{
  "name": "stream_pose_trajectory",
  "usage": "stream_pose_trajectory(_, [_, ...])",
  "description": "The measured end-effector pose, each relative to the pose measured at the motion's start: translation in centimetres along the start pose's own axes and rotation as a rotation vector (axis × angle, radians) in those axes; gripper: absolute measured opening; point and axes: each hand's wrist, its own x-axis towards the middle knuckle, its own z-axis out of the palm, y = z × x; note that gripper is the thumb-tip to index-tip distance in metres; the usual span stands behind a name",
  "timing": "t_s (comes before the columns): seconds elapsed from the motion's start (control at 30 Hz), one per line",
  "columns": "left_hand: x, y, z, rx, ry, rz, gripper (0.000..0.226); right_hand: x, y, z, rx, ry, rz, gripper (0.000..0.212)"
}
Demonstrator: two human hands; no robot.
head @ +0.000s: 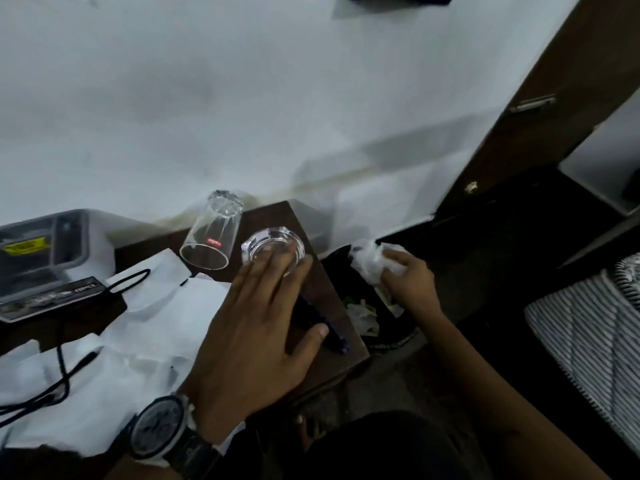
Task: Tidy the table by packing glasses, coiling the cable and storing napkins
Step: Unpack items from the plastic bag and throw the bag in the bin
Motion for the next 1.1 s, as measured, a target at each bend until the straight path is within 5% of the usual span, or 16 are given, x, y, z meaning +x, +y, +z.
stream_pose_trajectory(0.53, [3.8, 3.4, 3.2, -0.029, -0.074, 0.04, 0.075, 6.5, 10.6, 8.7, -0.554, -0.239, 0.095, 0.054])
stream_pose_trajectory(0.77, [4.2, 2.2, 3.1, -0.077, -0.05, -0.004, 0.073, 7.5, 12.3, 10.7, -0.686, -0.651, 0.141, 0.072])
stream_pose_trajectory(1.1, [3.5, 1.8, 2.2, -0.114, -0.041, -0.012, 0.066, 7.8, 9.7, 11.0, -1.015, -0.781, 0.114, 0.071])
